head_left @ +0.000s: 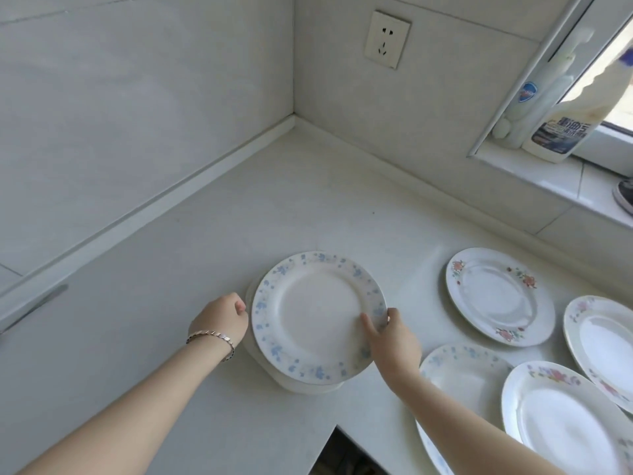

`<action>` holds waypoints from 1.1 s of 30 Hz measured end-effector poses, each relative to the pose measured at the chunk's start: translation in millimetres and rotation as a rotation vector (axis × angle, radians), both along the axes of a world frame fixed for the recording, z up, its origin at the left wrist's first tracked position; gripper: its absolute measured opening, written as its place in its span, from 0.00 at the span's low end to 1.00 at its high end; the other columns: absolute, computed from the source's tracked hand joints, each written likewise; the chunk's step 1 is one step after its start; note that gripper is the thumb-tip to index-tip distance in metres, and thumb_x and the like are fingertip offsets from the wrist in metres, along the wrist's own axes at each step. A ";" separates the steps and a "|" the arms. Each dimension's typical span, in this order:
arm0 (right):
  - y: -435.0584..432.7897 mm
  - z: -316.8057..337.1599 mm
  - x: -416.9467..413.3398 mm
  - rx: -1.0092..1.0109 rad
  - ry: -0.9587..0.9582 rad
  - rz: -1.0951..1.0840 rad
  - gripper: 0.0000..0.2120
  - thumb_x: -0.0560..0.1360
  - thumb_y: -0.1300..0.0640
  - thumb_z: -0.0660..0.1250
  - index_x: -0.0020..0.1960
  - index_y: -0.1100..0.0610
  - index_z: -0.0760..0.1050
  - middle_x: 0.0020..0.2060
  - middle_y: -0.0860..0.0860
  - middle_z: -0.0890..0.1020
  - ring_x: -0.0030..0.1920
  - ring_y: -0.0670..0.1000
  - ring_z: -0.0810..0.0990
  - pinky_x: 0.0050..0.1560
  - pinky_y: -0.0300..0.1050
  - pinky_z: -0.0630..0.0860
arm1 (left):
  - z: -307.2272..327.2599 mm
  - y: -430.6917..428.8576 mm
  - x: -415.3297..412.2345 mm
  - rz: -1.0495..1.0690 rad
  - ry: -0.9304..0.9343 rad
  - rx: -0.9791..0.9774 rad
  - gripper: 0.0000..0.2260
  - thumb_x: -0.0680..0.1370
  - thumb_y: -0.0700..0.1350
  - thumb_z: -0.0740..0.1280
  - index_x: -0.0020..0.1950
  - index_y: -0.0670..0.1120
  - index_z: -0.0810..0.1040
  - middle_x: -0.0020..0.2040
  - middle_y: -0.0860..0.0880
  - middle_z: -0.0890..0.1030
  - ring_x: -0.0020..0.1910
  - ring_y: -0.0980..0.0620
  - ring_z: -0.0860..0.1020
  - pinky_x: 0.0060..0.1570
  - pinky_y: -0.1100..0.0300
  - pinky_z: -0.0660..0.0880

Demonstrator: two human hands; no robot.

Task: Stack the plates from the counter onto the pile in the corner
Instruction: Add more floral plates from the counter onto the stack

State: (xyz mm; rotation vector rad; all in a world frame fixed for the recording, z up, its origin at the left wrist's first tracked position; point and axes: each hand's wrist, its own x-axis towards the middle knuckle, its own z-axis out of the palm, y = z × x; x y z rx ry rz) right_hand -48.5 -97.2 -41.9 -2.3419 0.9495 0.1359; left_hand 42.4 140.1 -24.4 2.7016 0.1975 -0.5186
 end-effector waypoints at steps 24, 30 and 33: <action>-264.6 -5.3 -246.0 0.021 0.326 -0.389 0.17 0.76 0.51 0.59 0.58 0.60 0.76 0.56 0.58 0.80 0.56 0.58 0.78 0.53 0.46 0.72 | 1.9 -275.0 -99.2 -0.587 0.101 -0.086 0.08 0.76 0.41 0.58 0.48 0.48 0.77 0.54 0.45 0.82 0.51 0.43 0.79 0.52 0.56 0.76; -289.5 -35.2 -276.5 0.226 0.188 -0.636 0.29 0.73 0.38 0.60 0.53 0.66 0.73 0.49 0.61 0.82 0.43 0.58 0.79 0.44 0.48 0.76 | -9.6 -310.4 -126.5 -0.646 0.092 -0.032 0.05 0.76 0.42 0.58 0.43 0.50 0.72 0.52 0.45 0.82 0.53 0.44 0.79 0.52 0.57 0.74; -286.3 -46.9 -271.4 0.368 0.074 -0.750 0.27 0.75 0.42 0.61 0.55 0.67 0.75 0.50 0.61 0.81 0.49 0.61 0.80 0.50 0.52 0.78 | -12.5 -312.2 -129.6 -0.618 0.108 -0.055 0.07 0.75 0.41 0.59 0.40 0.50 0.73 0.46 0.46 0.81 0.51 0.44 0.79 0.51 0.57 0.75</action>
